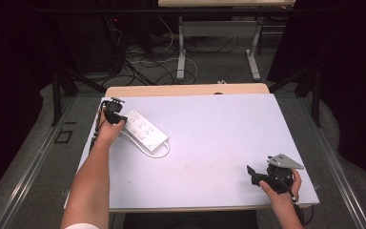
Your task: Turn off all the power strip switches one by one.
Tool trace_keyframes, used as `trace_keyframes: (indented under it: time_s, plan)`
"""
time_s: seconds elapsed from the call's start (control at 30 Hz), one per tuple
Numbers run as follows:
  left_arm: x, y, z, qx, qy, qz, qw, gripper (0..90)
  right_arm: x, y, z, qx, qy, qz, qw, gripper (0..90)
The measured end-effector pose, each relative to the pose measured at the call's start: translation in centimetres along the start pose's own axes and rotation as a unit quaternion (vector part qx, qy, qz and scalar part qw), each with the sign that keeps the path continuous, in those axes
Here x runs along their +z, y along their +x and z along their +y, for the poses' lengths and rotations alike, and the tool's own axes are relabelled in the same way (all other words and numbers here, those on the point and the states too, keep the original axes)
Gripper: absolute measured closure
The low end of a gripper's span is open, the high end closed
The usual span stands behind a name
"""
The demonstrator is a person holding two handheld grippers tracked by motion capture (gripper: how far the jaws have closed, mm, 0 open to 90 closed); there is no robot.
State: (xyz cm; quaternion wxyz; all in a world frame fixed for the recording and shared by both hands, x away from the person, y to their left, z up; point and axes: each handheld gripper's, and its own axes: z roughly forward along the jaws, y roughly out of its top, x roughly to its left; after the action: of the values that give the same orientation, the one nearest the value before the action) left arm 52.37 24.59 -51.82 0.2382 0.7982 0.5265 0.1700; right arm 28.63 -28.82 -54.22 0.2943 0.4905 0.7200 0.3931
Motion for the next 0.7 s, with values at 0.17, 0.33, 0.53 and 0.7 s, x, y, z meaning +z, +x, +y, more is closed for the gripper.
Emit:
trace_keyframes:
  time_s: [0.17, 0.33, 0.53, 0.7]
  plan:
    - [-0.01, -0.05, -0.02, 0.003, 0.0, 0.003, 1.0, 88.5, -0.05, 0.02, 0.02, -0.002, 0.002, 0.003, 1.0, 12.5]
    - [0.0, -0.03, -0.06, 0.001, 0.0, 0.001, 1.0, 88.6, -0.02, 0.02, 0.01, 0.0, 0.003, 0.003, 1.0, 12.5]
    - [0.11, 0.23, -0.35, 0.0, 0.0, -0.003, 1.0, 90.0, 0.0, -0.06, 0.02, -0.004, 0.0, 0.001, 1.0, 12.5]
    - [0.12, 0.09, -0.43, -0.003, -0.004, -0.001, 1.0, 90.0, -0.01, -0.08, 0.05, -0.003, 0.002, 0.004, 1.0, 12.5]
